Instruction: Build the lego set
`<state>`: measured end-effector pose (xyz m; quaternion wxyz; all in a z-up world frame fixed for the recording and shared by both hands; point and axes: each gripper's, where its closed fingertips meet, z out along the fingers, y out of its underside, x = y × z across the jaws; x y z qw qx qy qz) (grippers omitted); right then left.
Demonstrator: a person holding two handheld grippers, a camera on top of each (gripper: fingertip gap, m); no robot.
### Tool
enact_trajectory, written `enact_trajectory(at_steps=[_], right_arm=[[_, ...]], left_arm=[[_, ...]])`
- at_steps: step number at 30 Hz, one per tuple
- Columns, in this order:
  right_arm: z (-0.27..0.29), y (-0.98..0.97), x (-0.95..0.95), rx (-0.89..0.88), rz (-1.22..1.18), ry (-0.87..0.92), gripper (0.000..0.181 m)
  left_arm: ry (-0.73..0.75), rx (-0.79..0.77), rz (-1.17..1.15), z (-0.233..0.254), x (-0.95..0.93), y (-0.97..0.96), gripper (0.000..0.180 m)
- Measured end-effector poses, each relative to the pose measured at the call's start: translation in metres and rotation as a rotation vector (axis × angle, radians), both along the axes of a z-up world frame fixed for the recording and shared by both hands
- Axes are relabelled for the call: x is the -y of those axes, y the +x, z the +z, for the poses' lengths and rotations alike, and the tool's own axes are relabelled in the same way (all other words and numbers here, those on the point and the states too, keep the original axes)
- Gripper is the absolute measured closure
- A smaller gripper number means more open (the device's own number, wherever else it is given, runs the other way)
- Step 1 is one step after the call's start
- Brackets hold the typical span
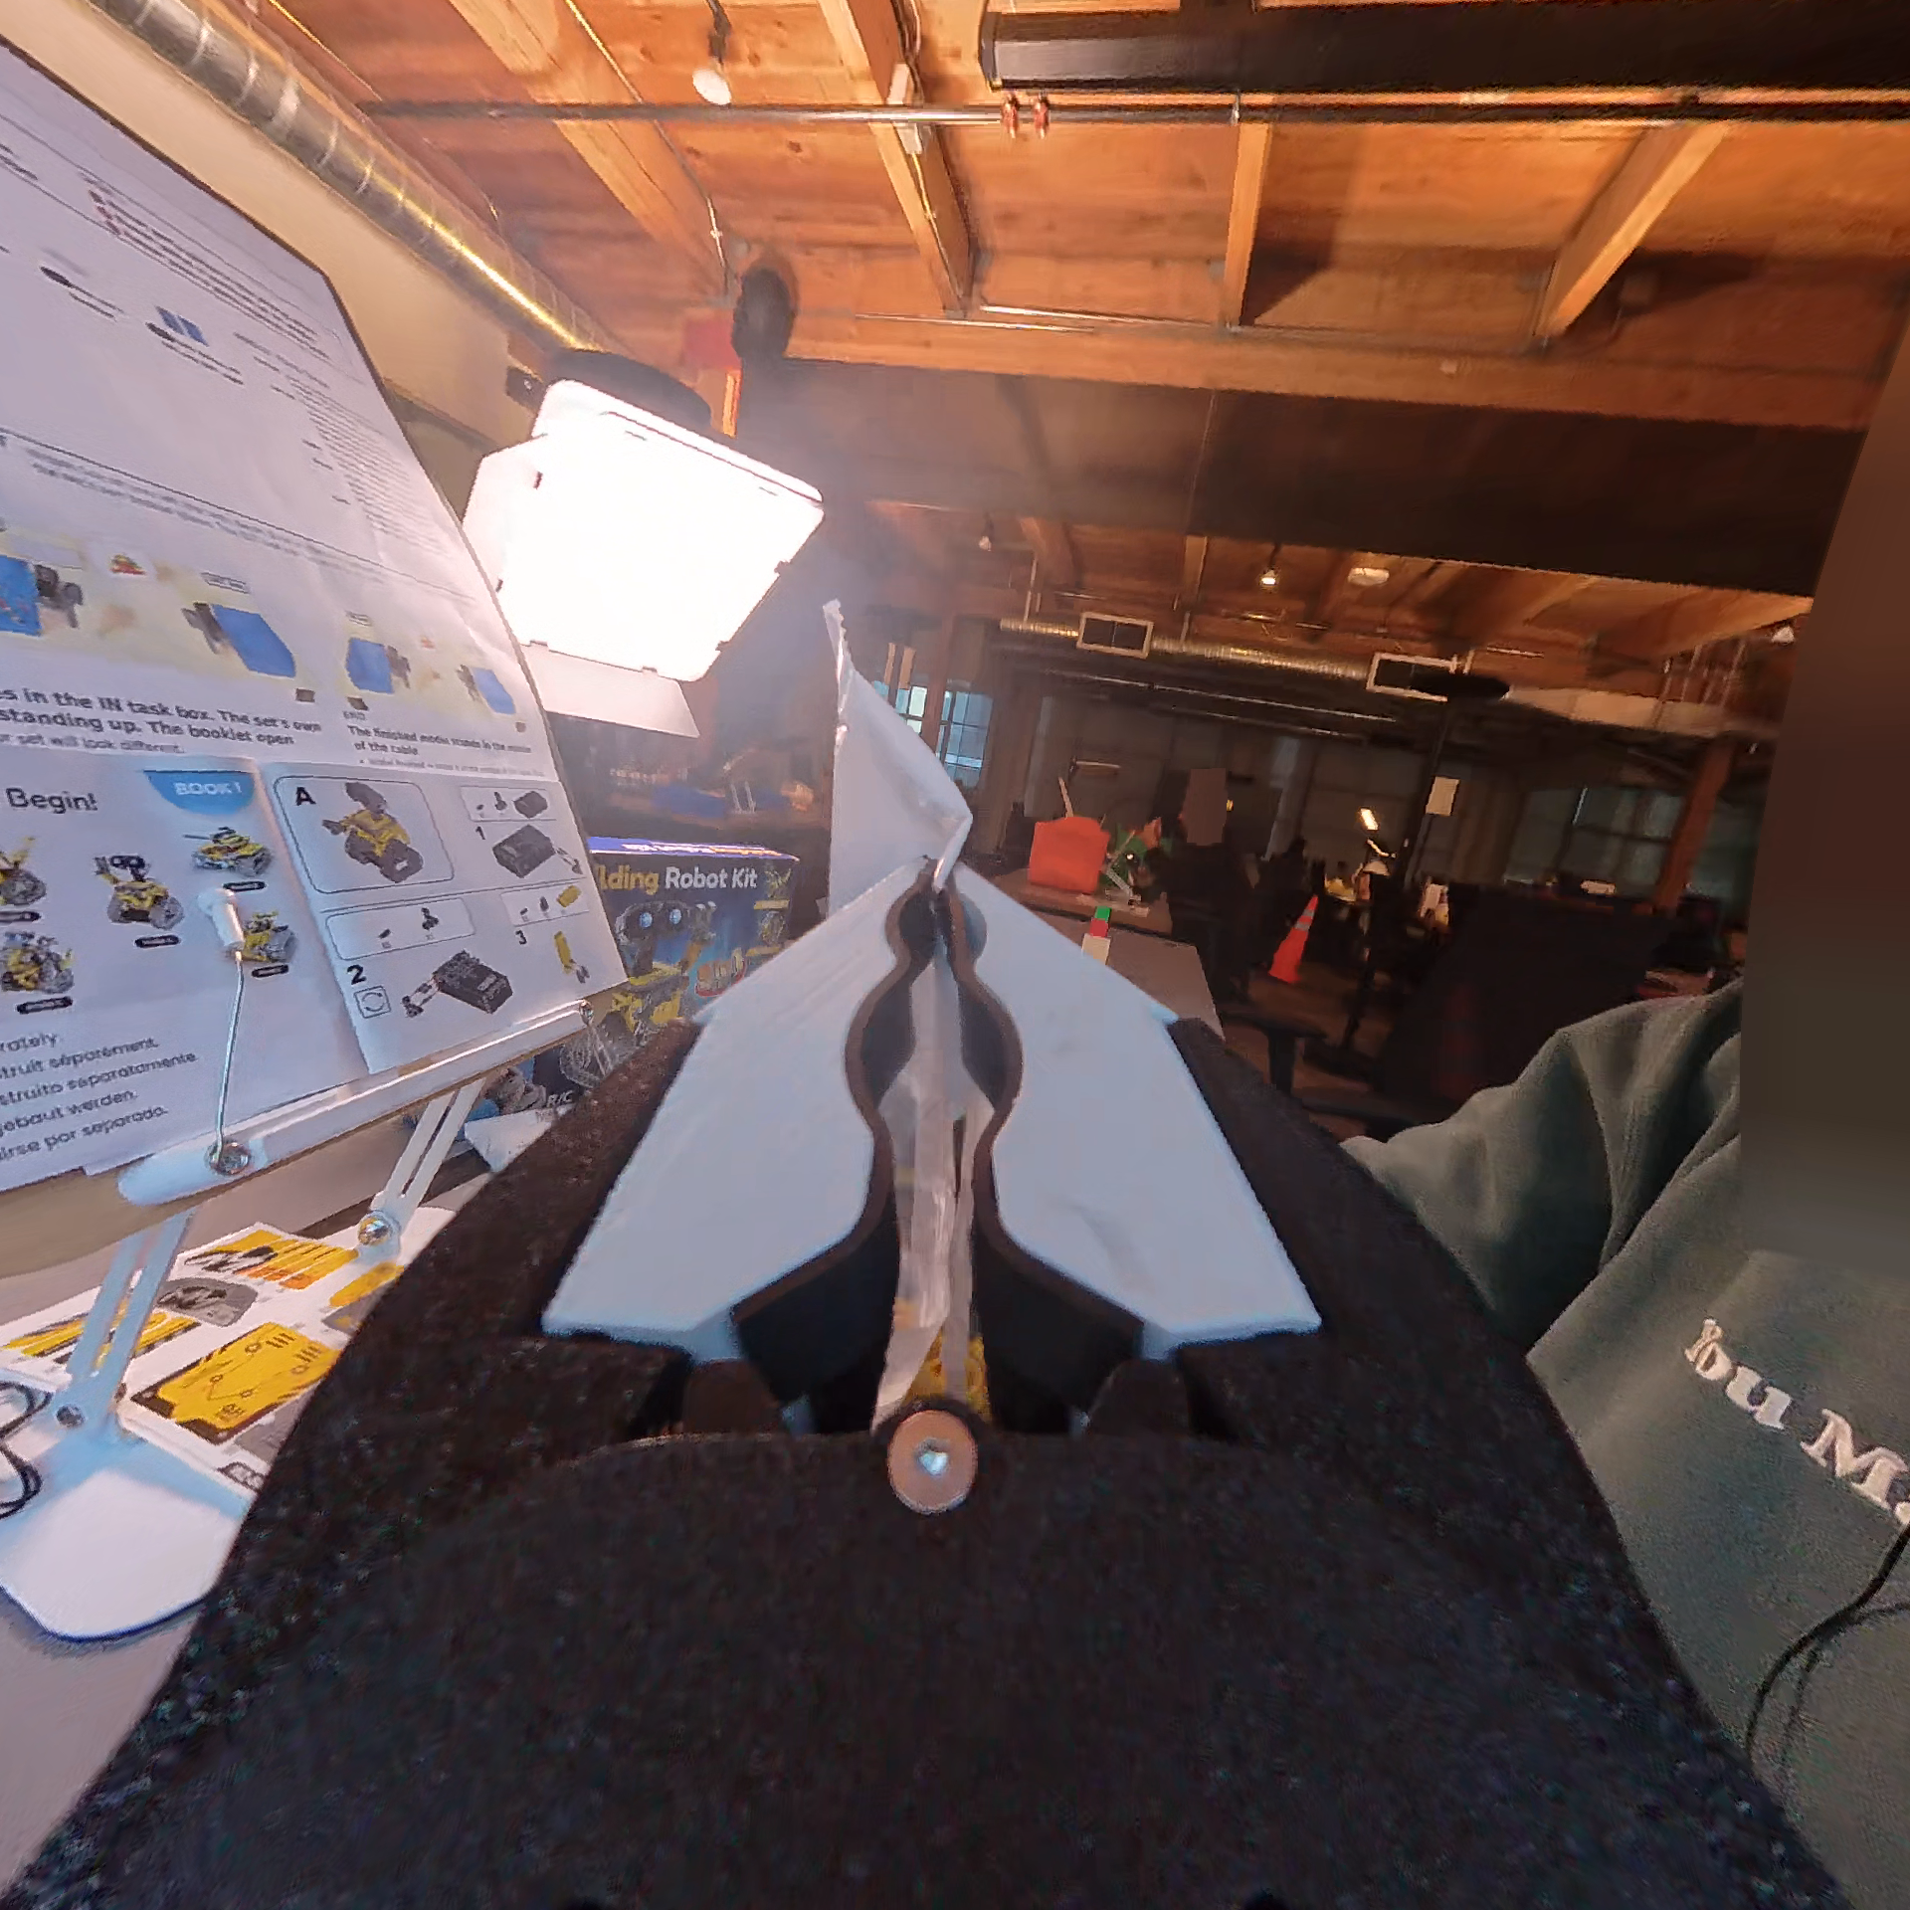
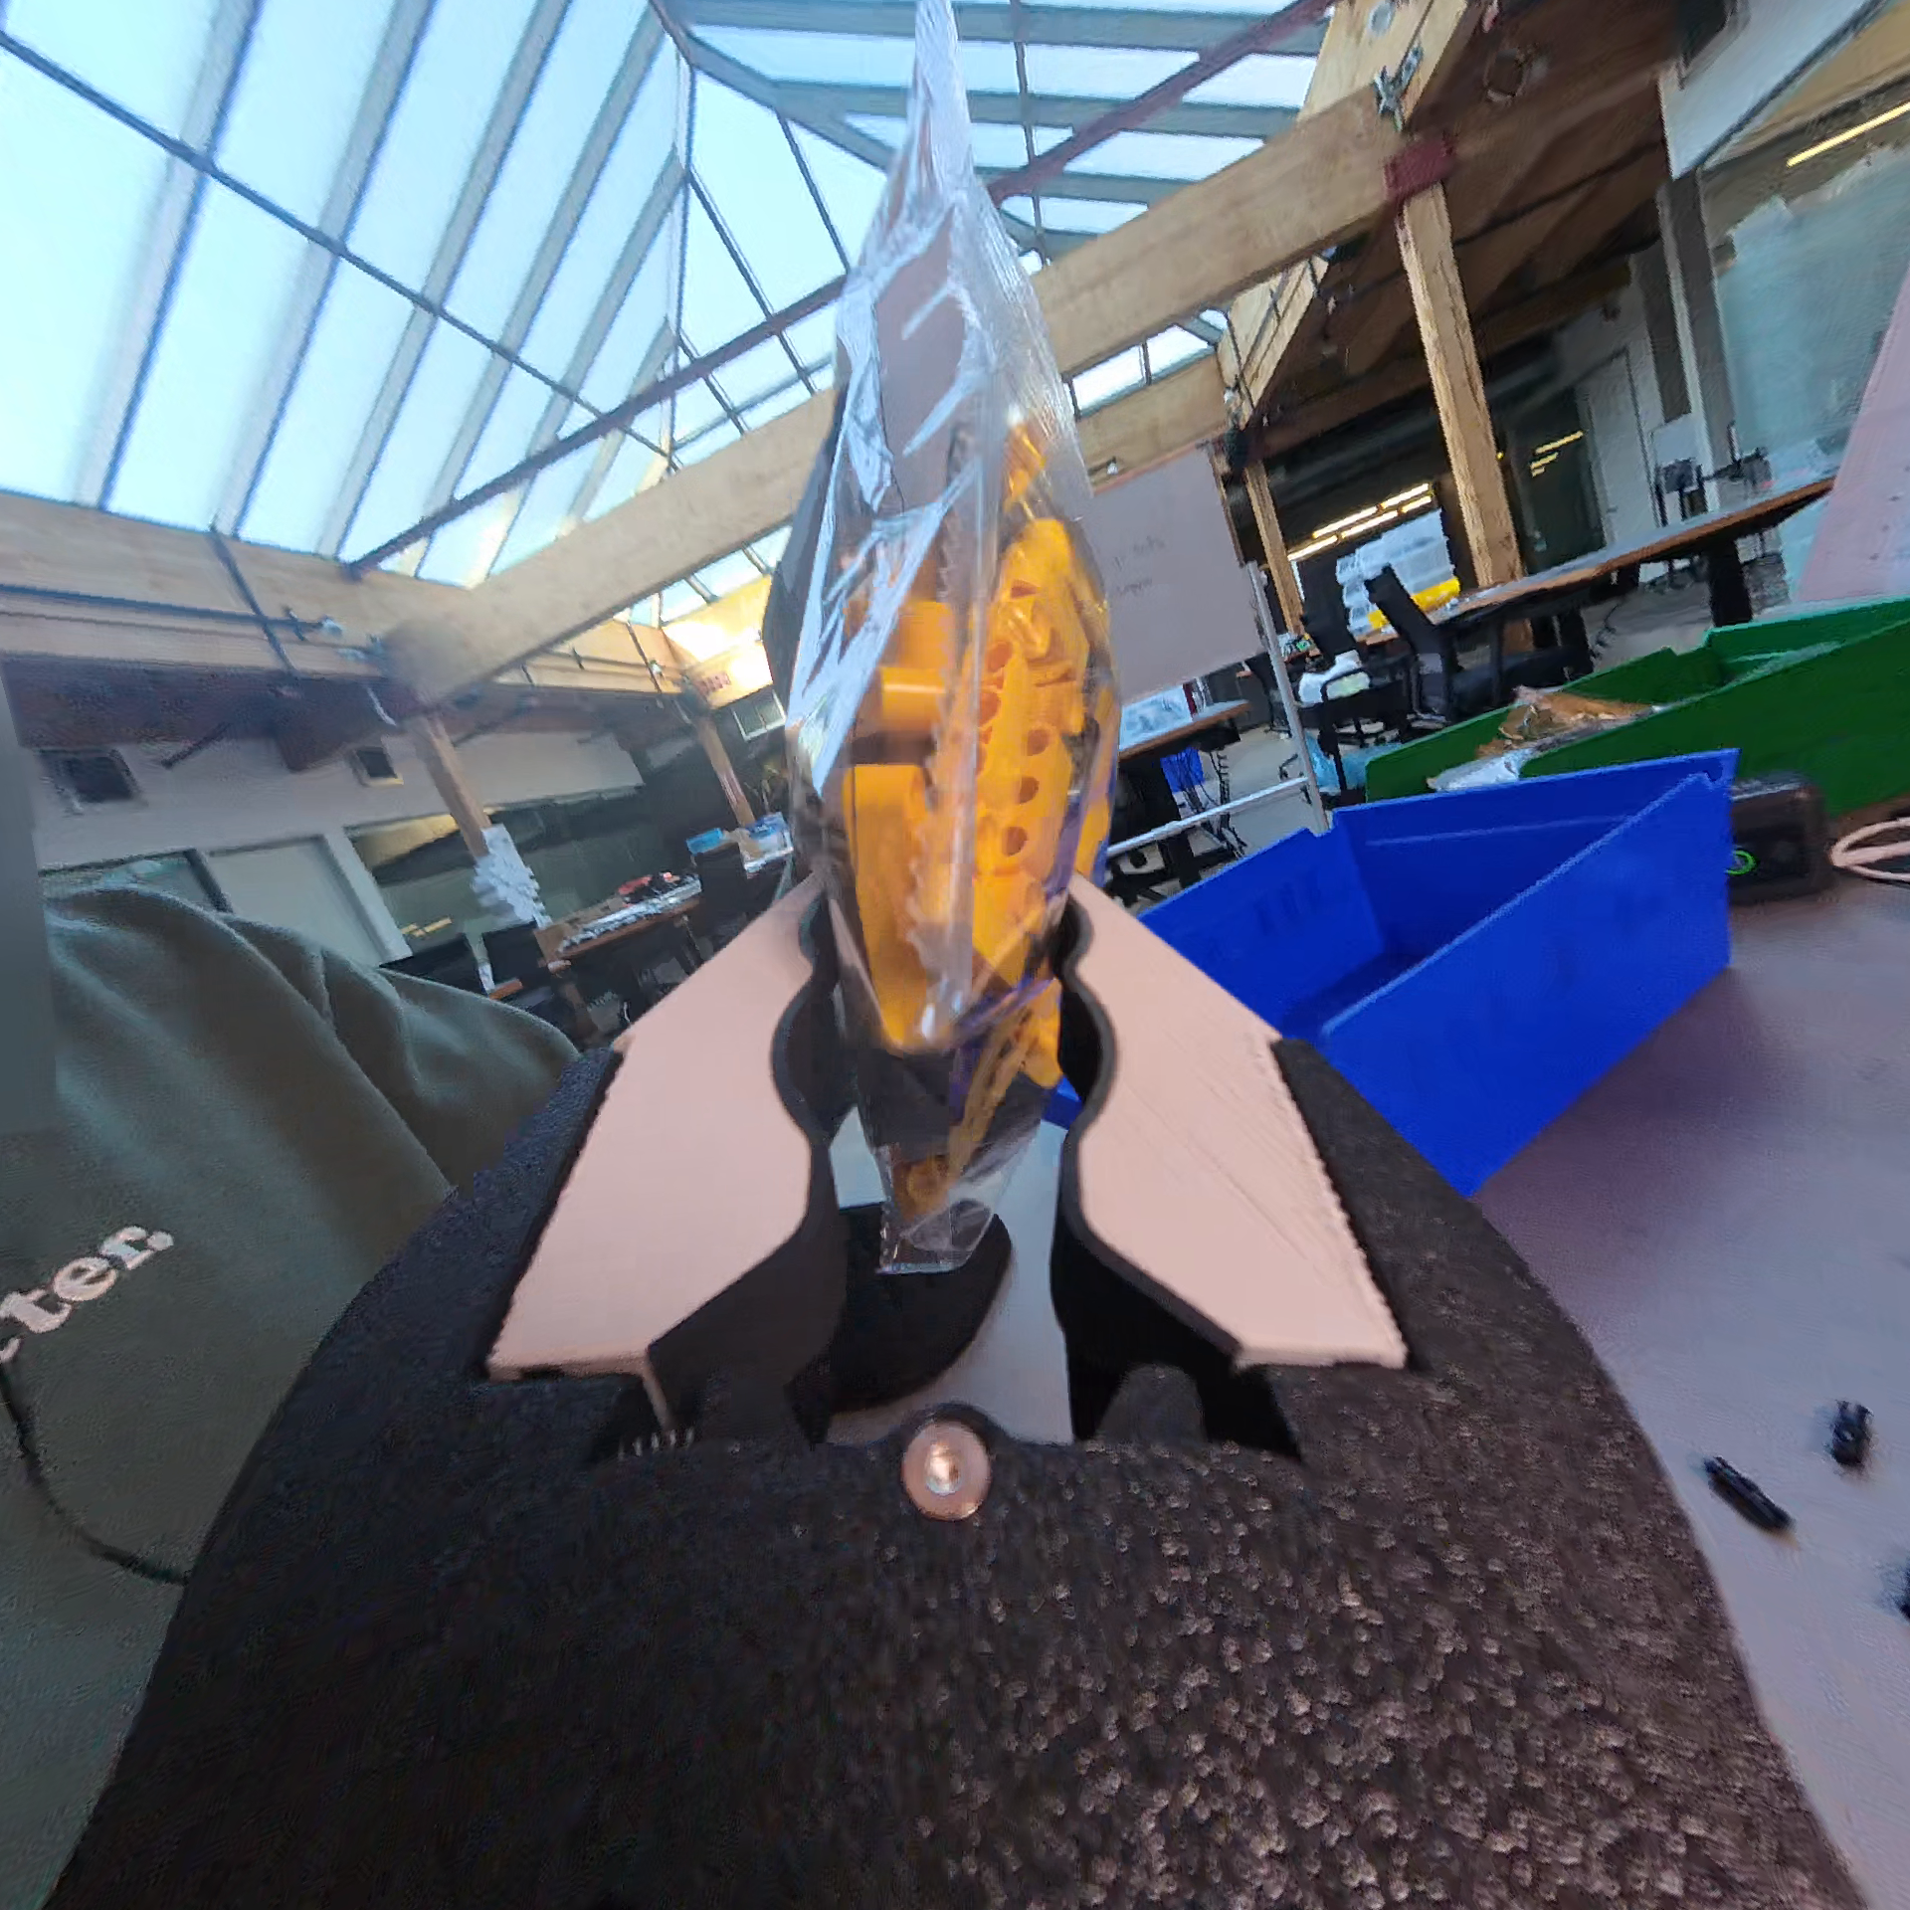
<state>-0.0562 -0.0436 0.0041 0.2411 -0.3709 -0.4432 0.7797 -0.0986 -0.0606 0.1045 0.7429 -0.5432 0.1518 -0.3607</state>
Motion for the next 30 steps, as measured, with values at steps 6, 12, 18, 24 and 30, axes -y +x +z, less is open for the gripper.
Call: enact_trajectory(at_steps=[6,12,18,24,30], right_arm=[[0.007,0.032,-0.018,-0.059,0.039,-0.177,0.153],[0.005,0.078,-0.049,-0.09,-0.027,-0.268,0.157],[0.003,0.108,-0.064,-0.104,-0.089,-0.277,0.157],[-0.001,0.126,-0.065,-0.089,-0.13,-0.239,0.157],[-0.012,0.127,-0.066,-0.035,-0.16,-0.204,0.157]], left_arm=[[-0.03,-0.109,0.116,-0.011,0.025,-0.02,0.146],[-0.632,-0.646,0.308,-0.143,0.024,-0.071,0.118],[-1.114,-1.168,0.339,-0.272,0.044,-0.096,0.128],[-1.176,-1.245,0.328,-0.292,0.04,-0.088,0.155],[-1.113,-1.262,0.23,-0.291,0.046,-0.007,0.155]])
